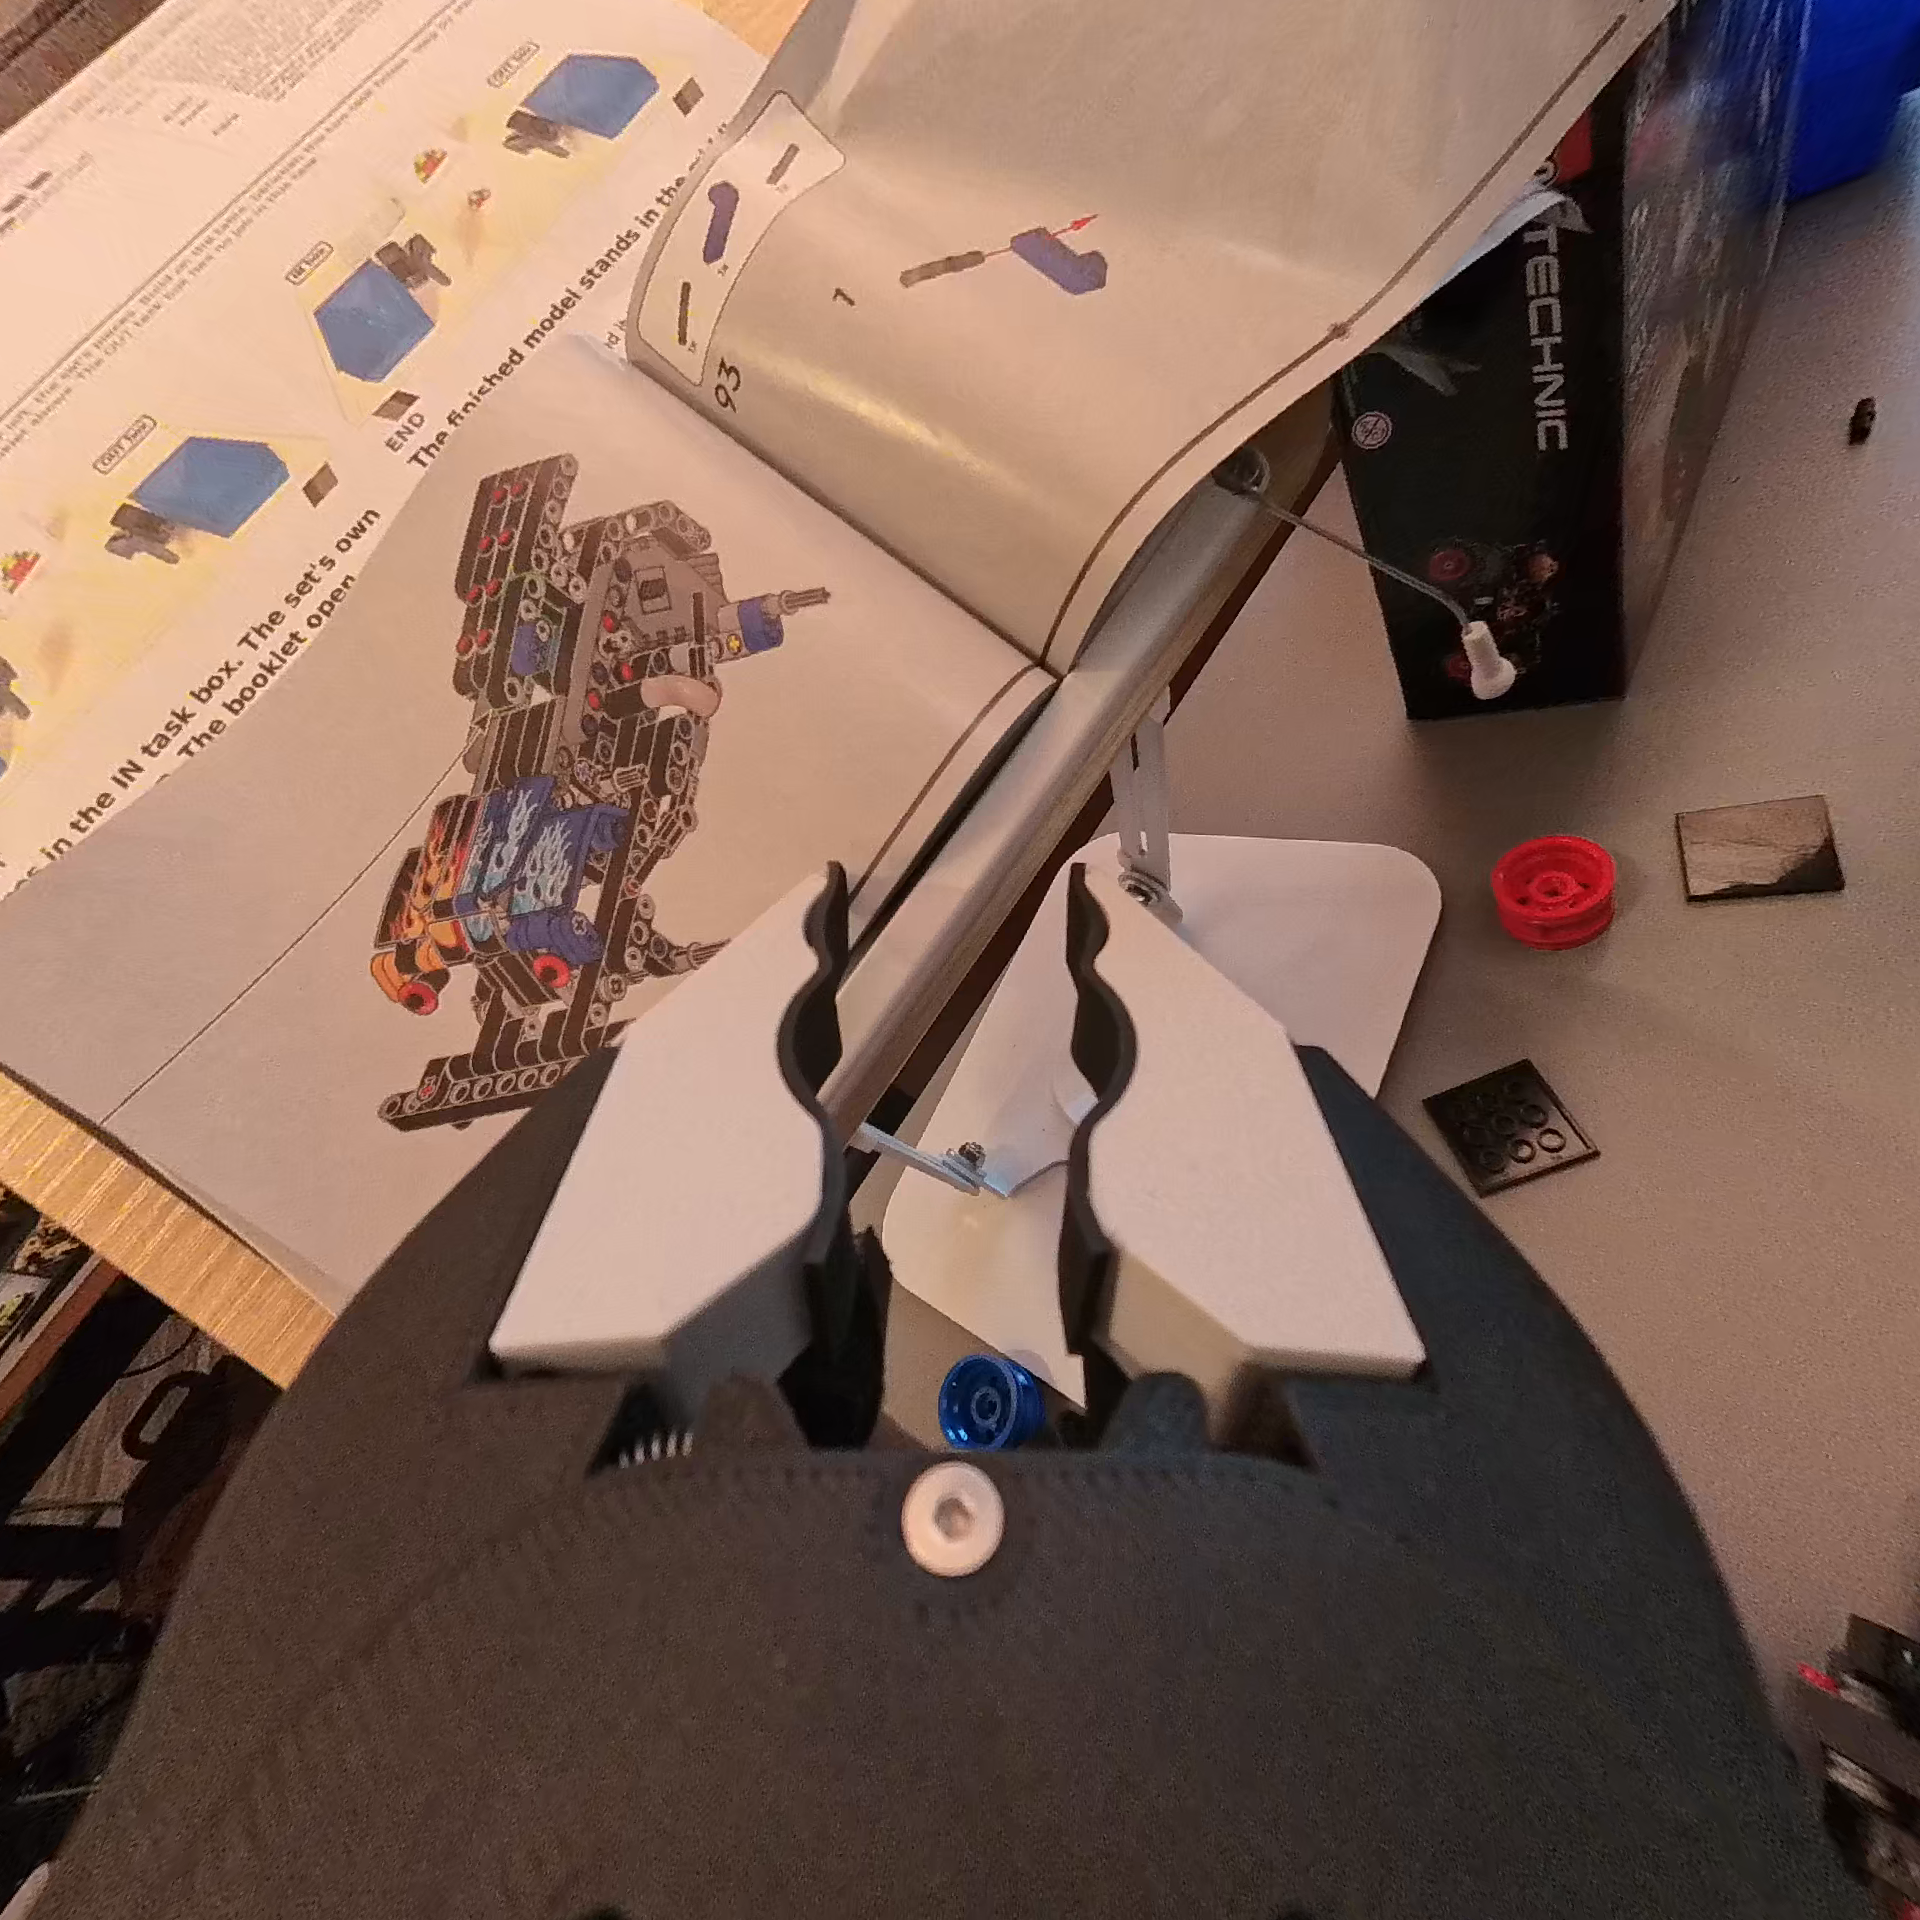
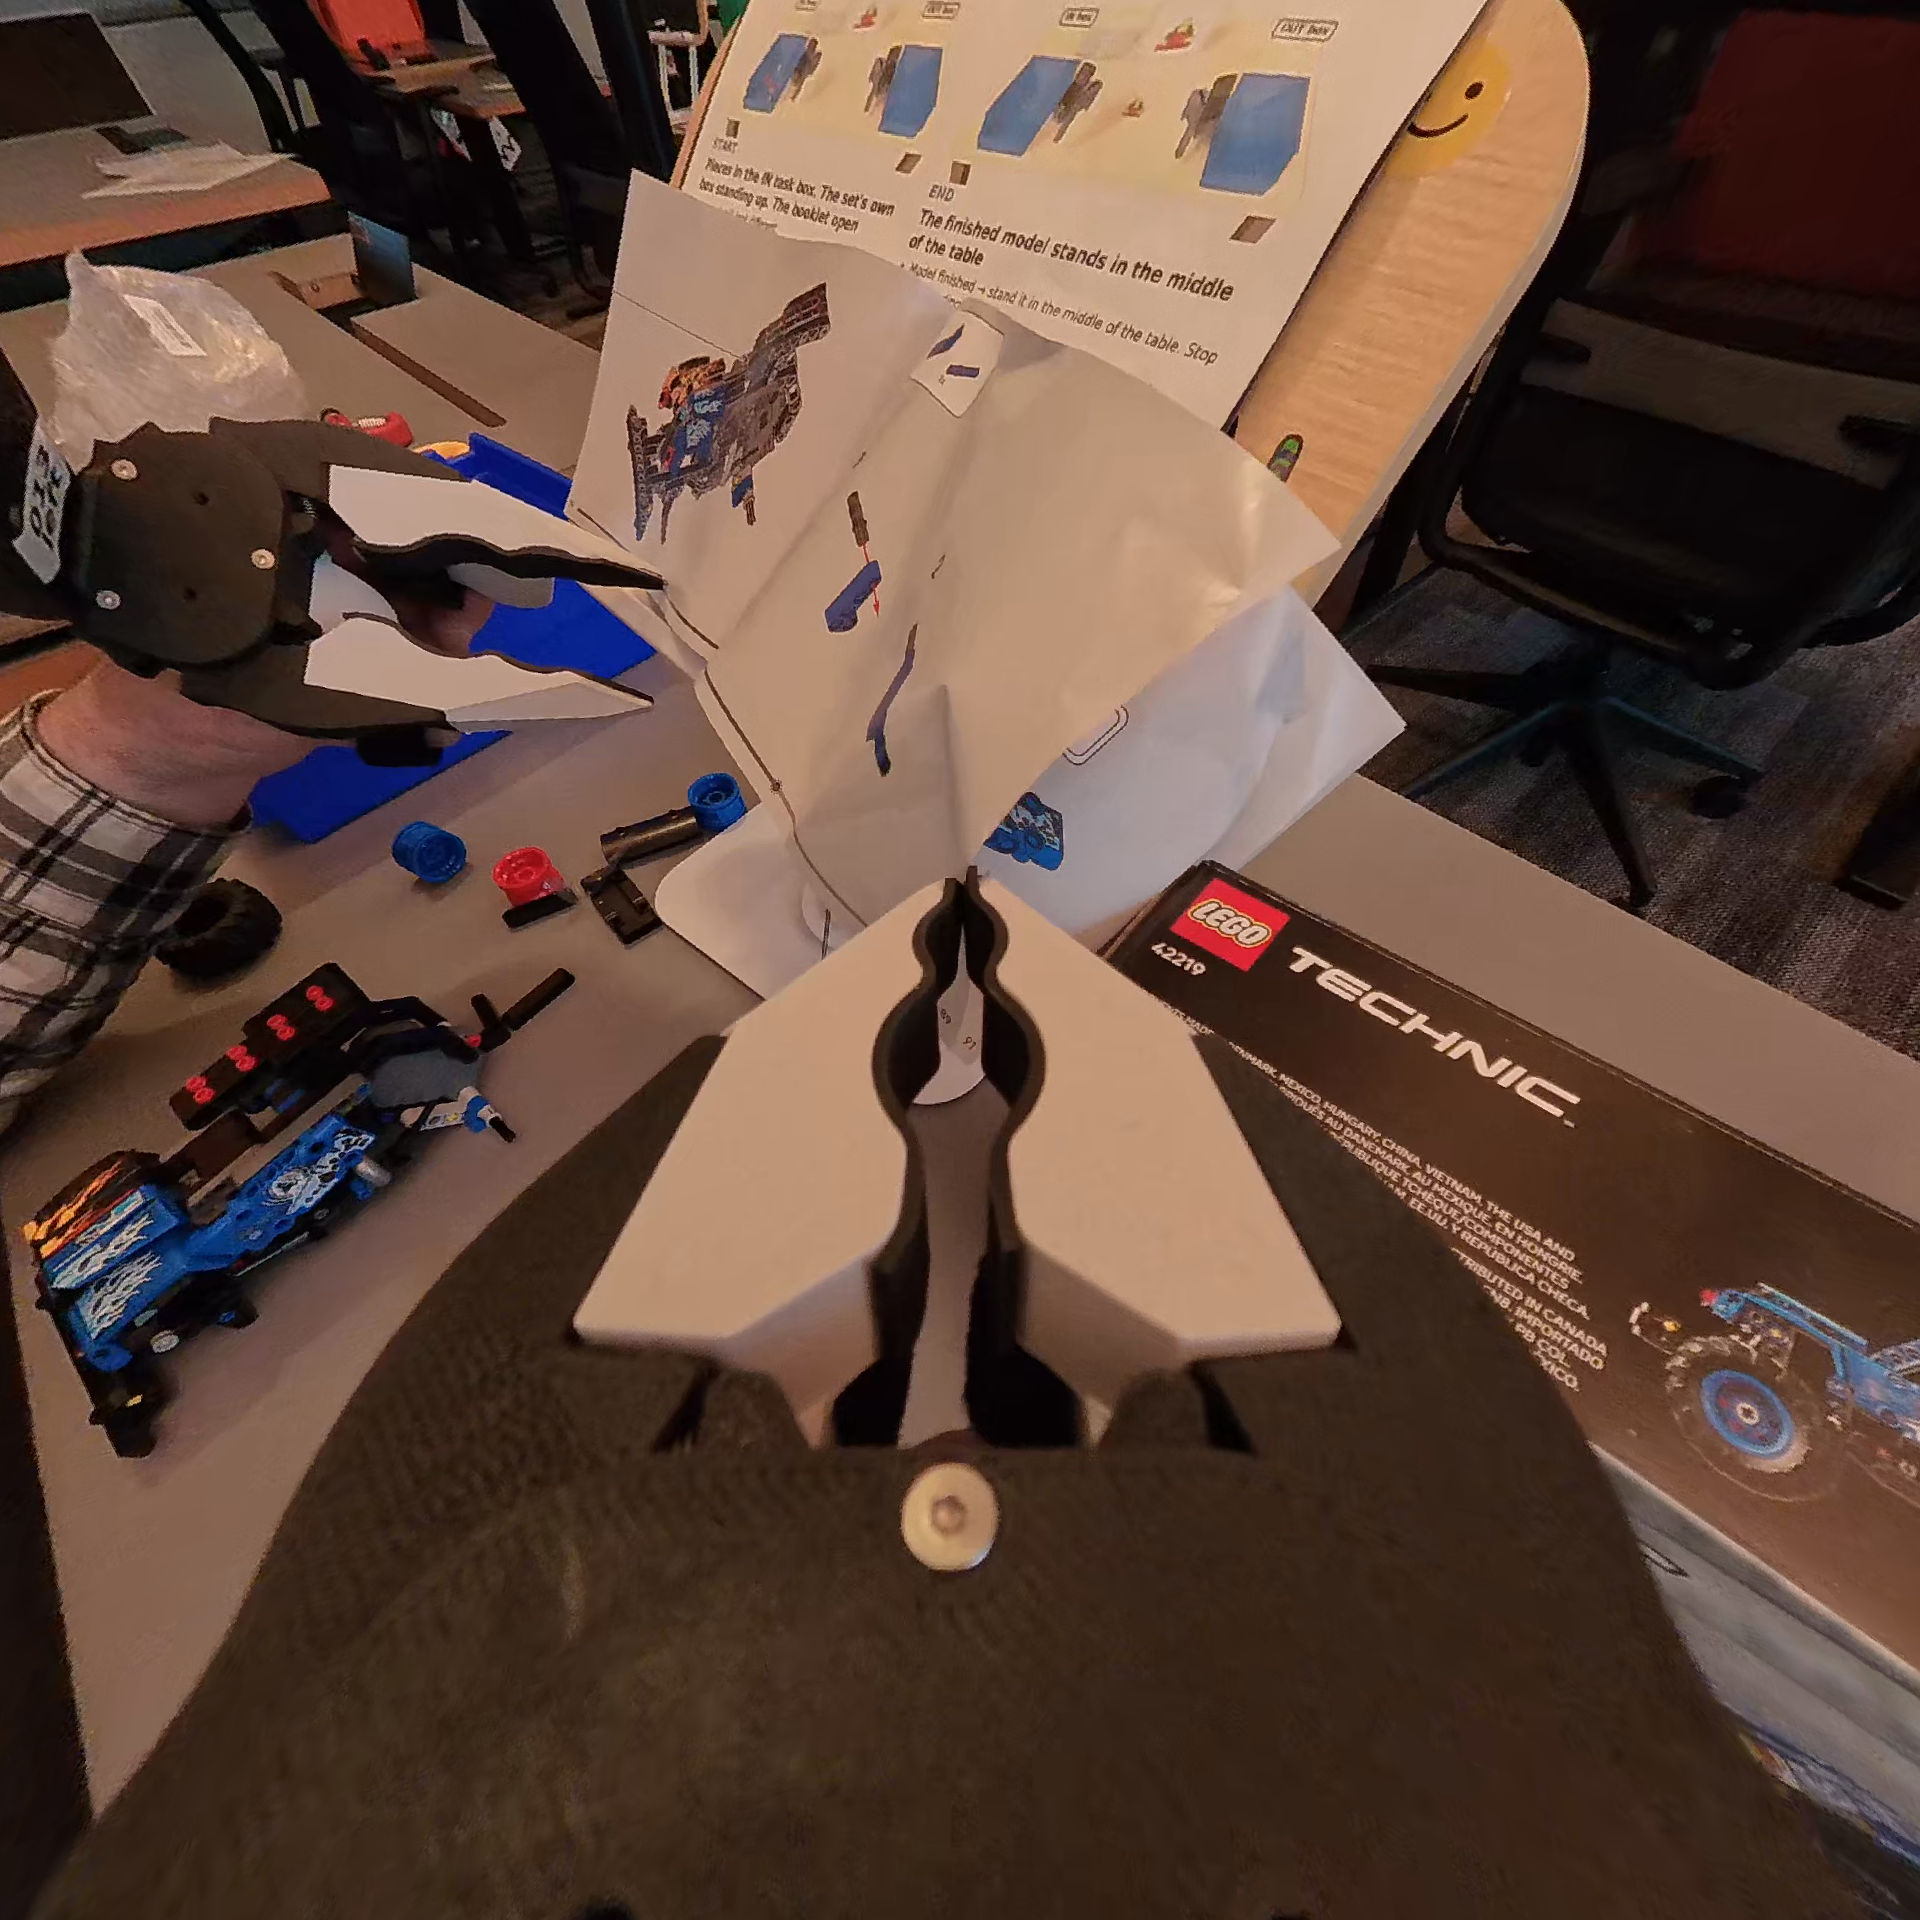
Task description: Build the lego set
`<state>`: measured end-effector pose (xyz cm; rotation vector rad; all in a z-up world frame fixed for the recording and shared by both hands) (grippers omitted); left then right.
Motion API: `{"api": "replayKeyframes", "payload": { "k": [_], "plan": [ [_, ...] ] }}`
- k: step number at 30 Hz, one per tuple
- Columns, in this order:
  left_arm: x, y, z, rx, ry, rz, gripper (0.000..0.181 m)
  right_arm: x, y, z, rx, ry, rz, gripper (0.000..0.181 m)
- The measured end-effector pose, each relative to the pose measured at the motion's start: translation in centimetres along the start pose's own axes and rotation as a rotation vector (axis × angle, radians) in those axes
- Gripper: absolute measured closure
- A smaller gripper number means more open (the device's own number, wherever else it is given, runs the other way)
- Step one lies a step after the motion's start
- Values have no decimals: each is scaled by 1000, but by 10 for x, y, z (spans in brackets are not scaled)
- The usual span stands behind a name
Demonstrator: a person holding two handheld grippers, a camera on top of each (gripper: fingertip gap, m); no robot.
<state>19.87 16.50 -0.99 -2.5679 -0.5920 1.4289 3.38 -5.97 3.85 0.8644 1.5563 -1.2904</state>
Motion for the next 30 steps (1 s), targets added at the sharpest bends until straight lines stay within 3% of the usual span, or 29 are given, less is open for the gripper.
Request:
{"api": "replayKeyframes", "payload": {
  "k": [30],
  "plan": [
    [-2, 1, 2, -4, 20, -4, 140, -3, -4, -6, -22, -11, 5, 181]
  ]
}}
Point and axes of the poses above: each gripper's, where its closed fingertips meet, y out along the fingers, x out of its underside, z = x × y across the jaws, the point moved 7 cm from there along -y, back along the fingers, and after that the axes turned 3 degrees about x, right-handed, at the moved point
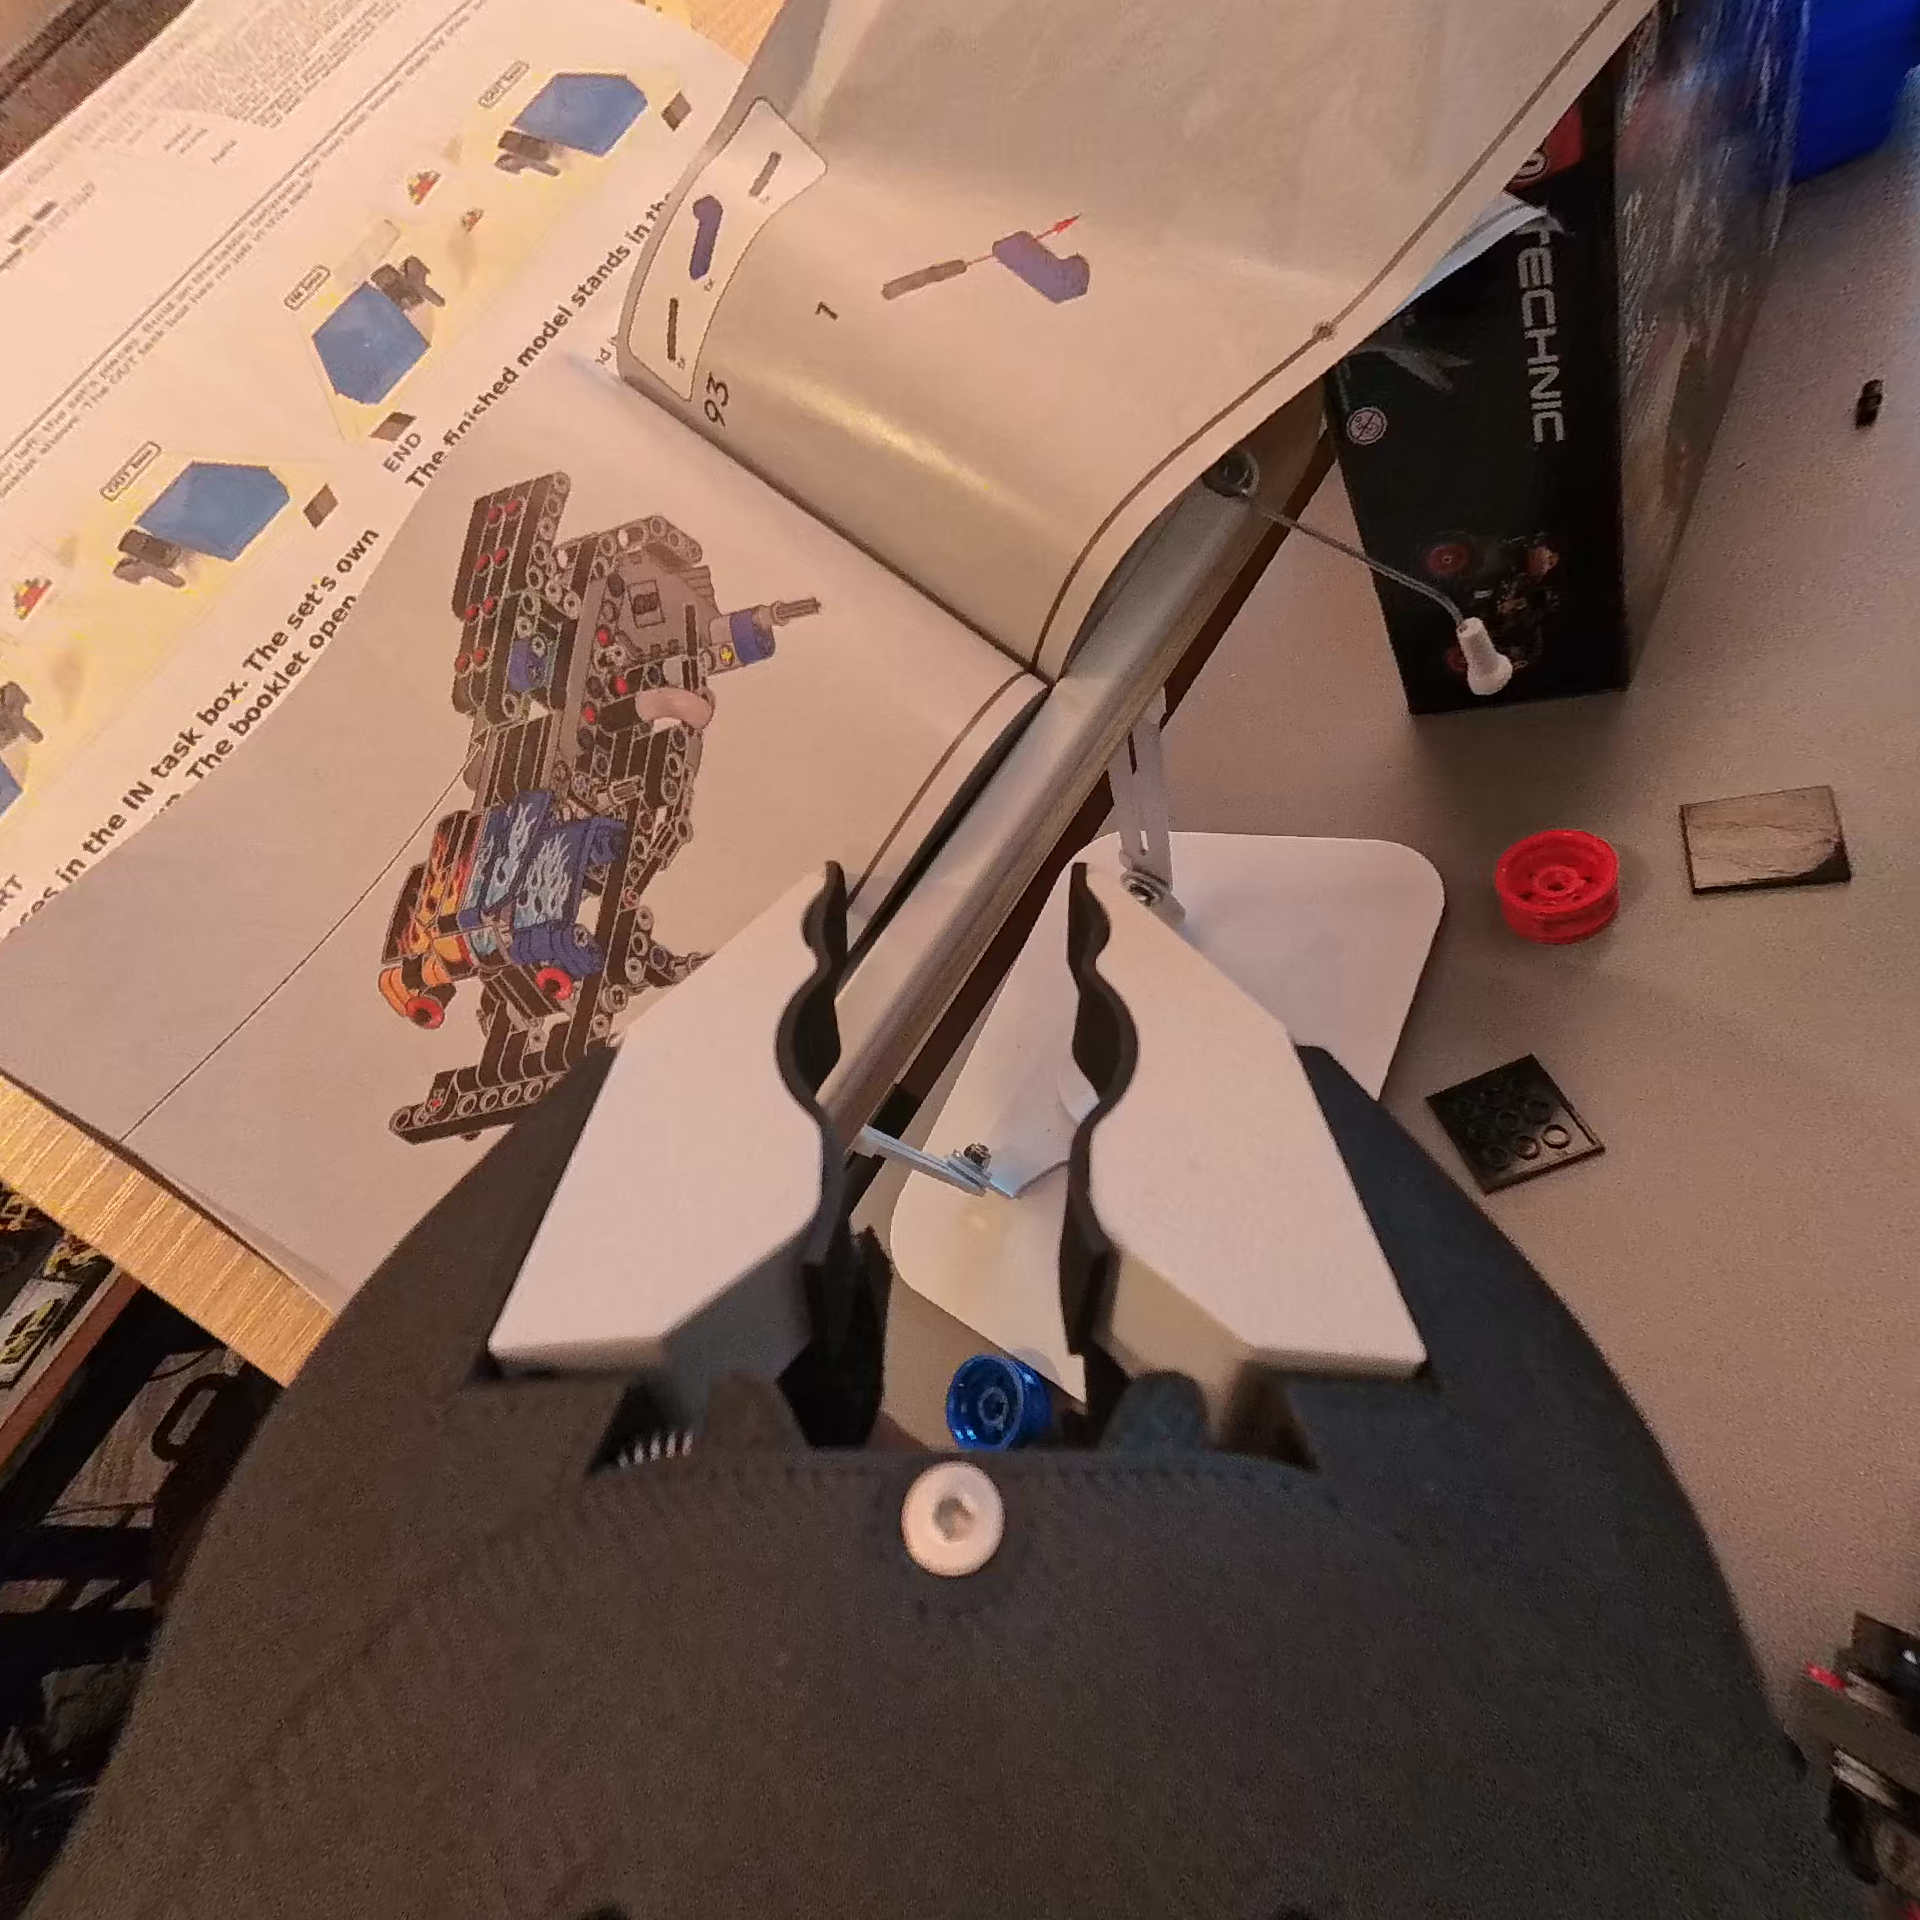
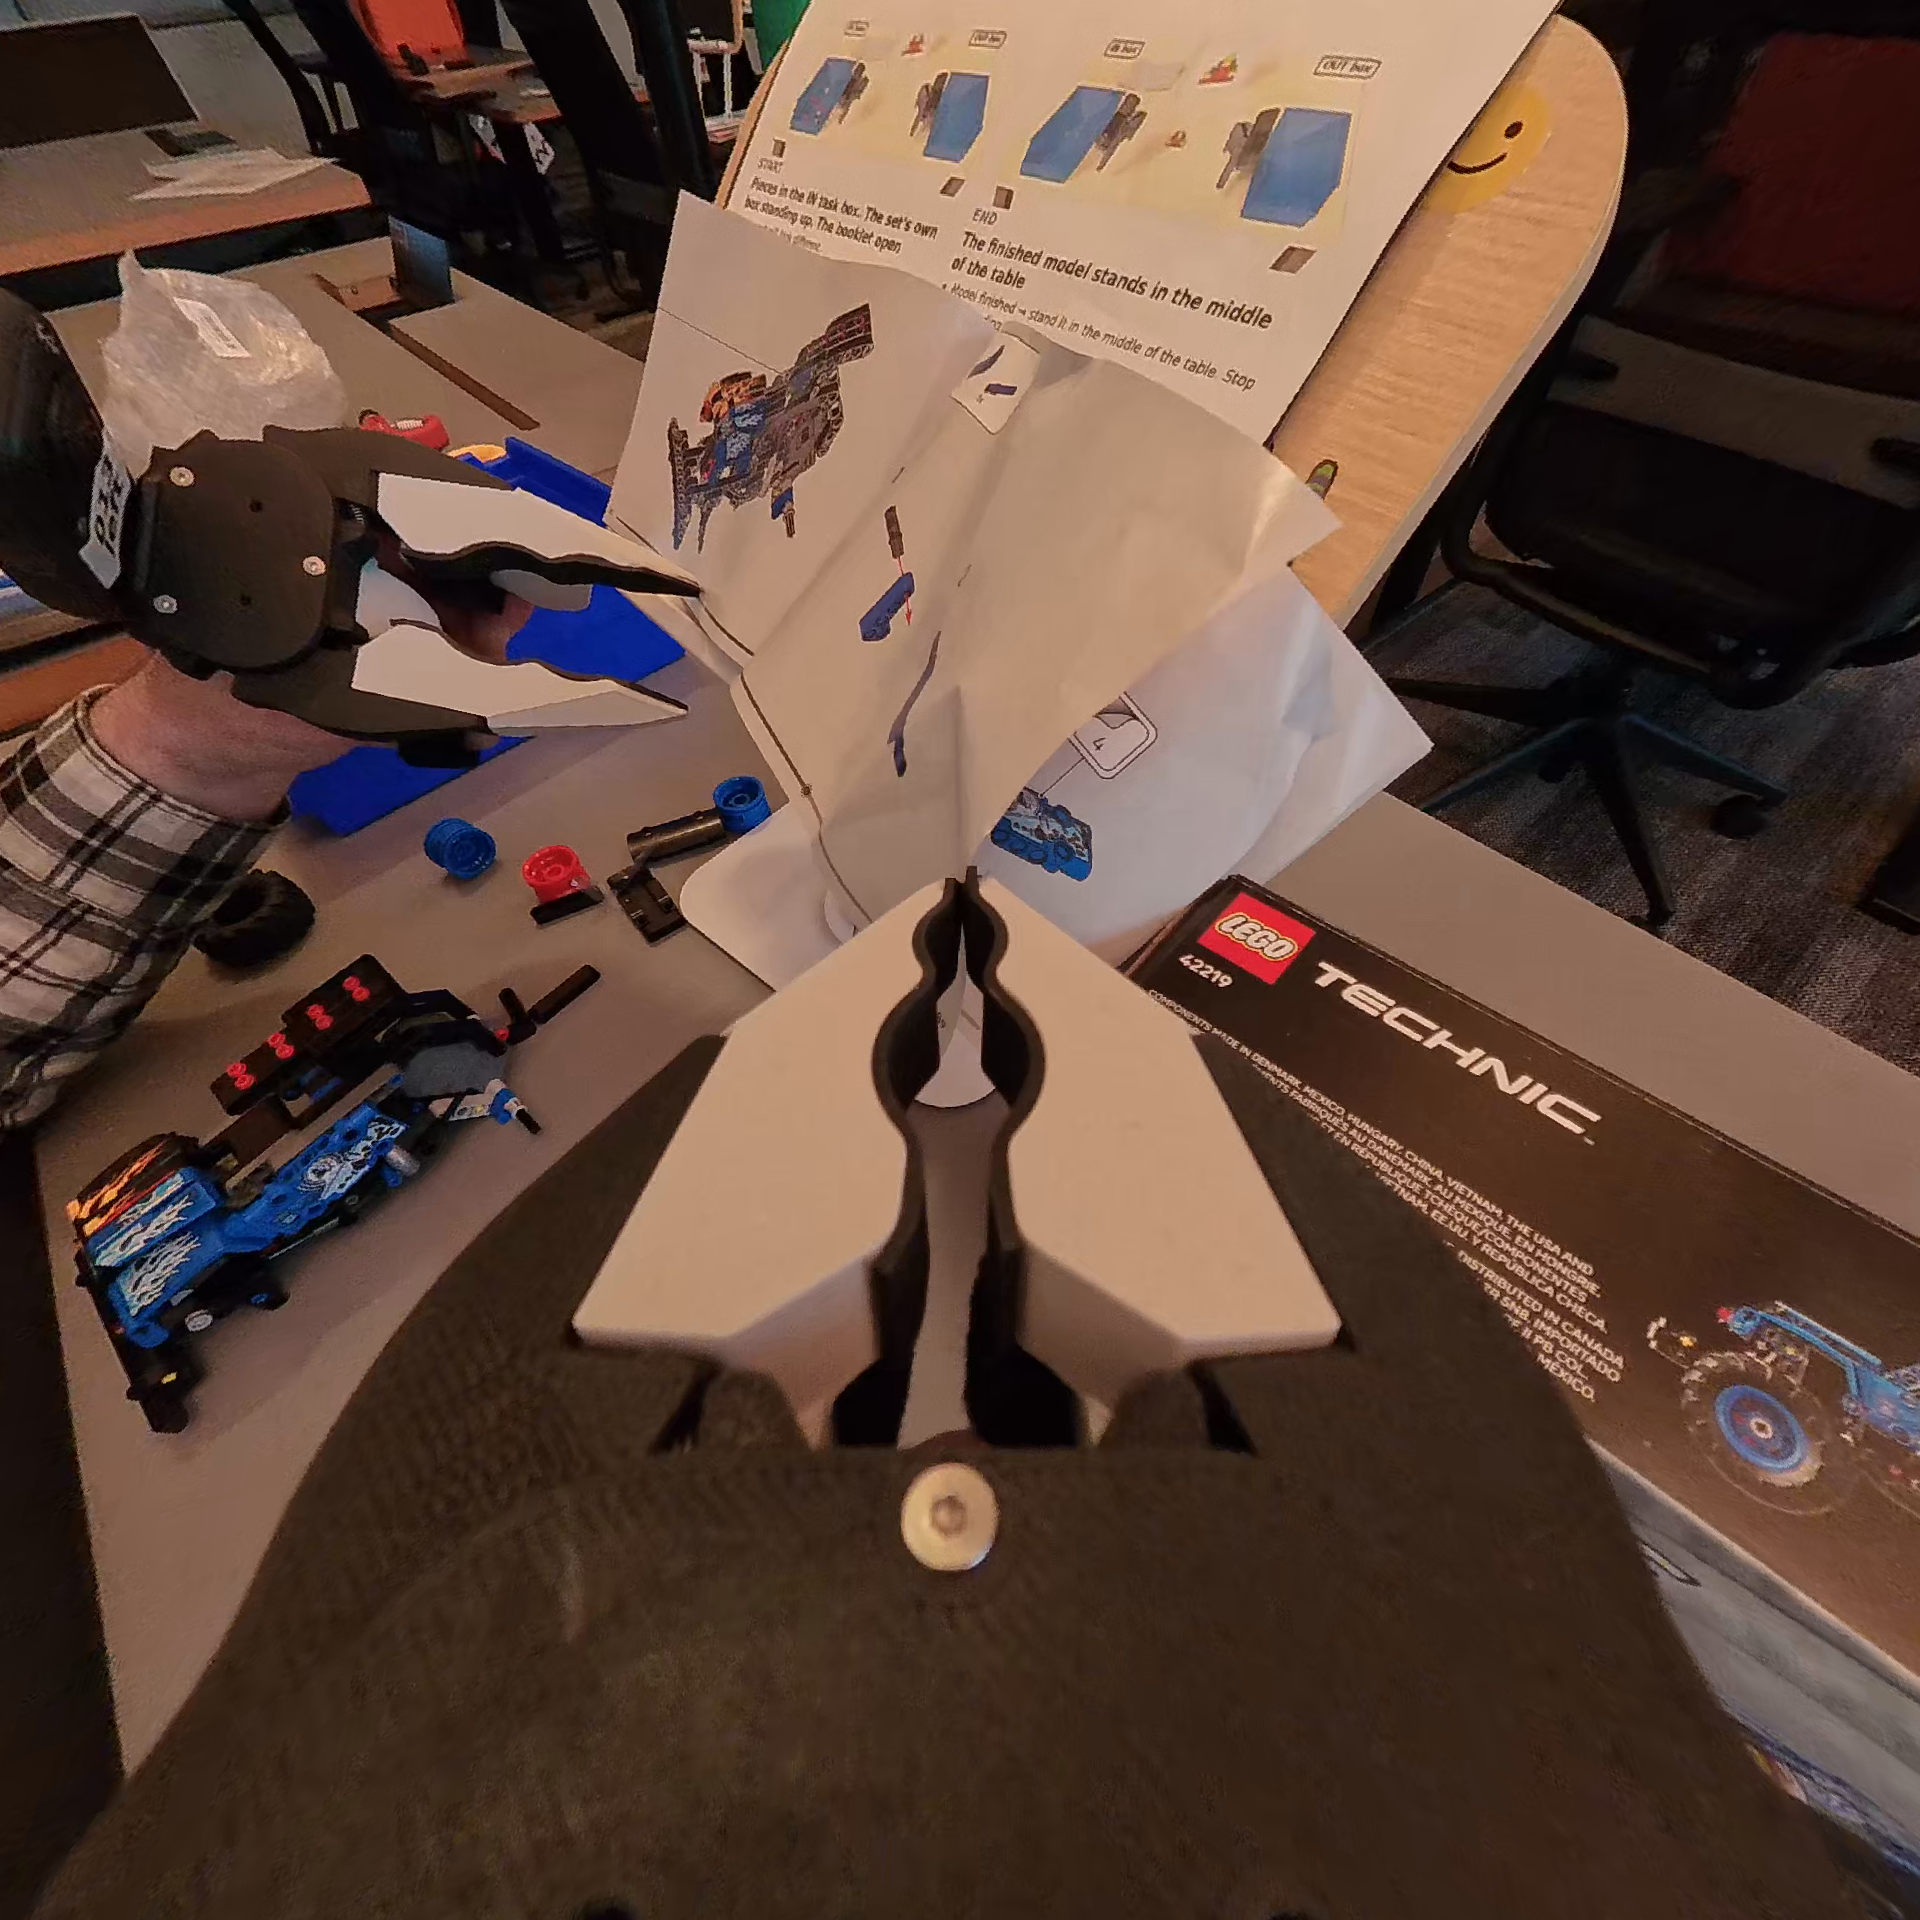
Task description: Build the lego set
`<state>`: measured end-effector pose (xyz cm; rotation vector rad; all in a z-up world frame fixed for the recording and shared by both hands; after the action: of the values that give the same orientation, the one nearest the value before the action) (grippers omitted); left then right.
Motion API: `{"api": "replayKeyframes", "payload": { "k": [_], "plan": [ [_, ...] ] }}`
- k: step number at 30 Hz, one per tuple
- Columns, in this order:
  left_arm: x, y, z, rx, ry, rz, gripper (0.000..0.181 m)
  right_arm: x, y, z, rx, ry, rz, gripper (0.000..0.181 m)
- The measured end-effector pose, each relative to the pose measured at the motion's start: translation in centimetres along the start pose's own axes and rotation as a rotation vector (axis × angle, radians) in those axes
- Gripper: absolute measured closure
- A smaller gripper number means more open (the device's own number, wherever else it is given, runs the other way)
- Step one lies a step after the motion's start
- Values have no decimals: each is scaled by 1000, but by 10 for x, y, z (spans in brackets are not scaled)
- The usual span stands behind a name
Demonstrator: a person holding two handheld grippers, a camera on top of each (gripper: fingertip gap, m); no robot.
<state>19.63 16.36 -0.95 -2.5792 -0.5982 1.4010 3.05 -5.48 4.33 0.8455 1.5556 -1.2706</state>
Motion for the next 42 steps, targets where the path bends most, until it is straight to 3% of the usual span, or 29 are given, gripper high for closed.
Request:
{"api": "replayKeyframes", "payload": {
  "k": [29, 36, 42],
  "plan": [
    [-3, -3, -1, -2, 6, 9, 140, -9, 0, -8, -27, -8, 25, 181],
    [-9, -5, -1, -6, -2, 56, 136, -33, 11, -35, -110, -27, 83, 181],
    [-13, -7, -3, -19, -41, 108, 126, -64, 46, -74, -212, -63, 158, 181]
  ]
}}
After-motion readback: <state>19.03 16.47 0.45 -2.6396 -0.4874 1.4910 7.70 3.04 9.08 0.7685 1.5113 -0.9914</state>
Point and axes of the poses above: each gripper's, where its closed fingertips meet, y out along the fingers, x out of its underside, z = x × y across the jaws, the point moved 7 cm from there along -y, back along the fingers, and after that the axes turned 3 degrees about x, right-handed, at the moved point
